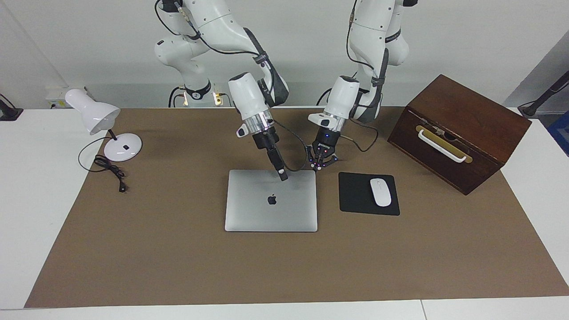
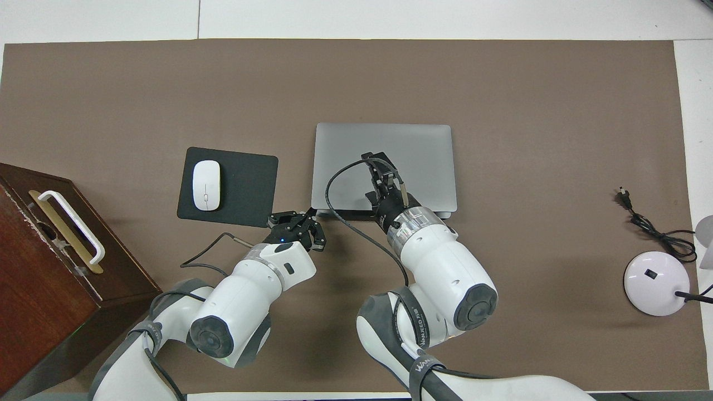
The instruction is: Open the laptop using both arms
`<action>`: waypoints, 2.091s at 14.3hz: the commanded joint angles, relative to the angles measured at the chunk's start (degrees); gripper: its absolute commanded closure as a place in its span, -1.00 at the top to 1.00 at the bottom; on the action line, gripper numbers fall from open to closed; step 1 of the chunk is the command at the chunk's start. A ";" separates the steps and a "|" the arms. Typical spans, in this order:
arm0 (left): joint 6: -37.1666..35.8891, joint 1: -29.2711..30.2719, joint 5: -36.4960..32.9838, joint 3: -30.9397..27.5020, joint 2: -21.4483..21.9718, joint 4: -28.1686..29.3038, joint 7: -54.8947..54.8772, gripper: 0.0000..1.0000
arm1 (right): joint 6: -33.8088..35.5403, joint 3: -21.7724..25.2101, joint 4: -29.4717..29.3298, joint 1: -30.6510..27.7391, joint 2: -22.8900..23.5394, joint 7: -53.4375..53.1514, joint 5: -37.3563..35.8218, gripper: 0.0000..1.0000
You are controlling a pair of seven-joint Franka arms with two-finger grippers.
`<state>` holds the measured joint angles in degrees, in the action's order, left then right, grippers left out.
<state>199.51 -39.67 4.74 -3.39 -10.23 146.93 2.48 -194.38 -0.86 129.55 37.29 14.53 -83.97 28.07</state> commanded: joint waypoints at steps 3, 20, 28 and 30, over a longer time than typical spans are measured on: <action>0.97 1.26 -0.17 0.14 -3.91 -3.58 -0.11 -1.00 | -0.48 0.33 3.34 1.98 -2.49 0.39 5.21 0.98; 1.14 1.61 -0.17 0.31 -8.22 -6.57 0.07 -1.00 | -0.21 0.07 8.70 3.31 -6.97 1.27 9.63 1.00; 1.23 1.35 0.18 0.58 -8.22 -6.66 0.24 -1.00 | -0.48 0.07 9.14 4.11 -6.19 1.27 11.04 1.00; 1.23 1.43 0.18 0.58 -8.22 -6.66 0.33 -1.00 | -0.48 0.07 9.14 4.11 -5.83 1.36 11.04 1.00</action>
<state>199.62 -38.63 4.74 -3.41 -16.43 141.45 2.52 -194.38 -0.91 138.05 40.91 8.97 -83.88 37.25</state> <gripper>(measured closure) 0.991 0.000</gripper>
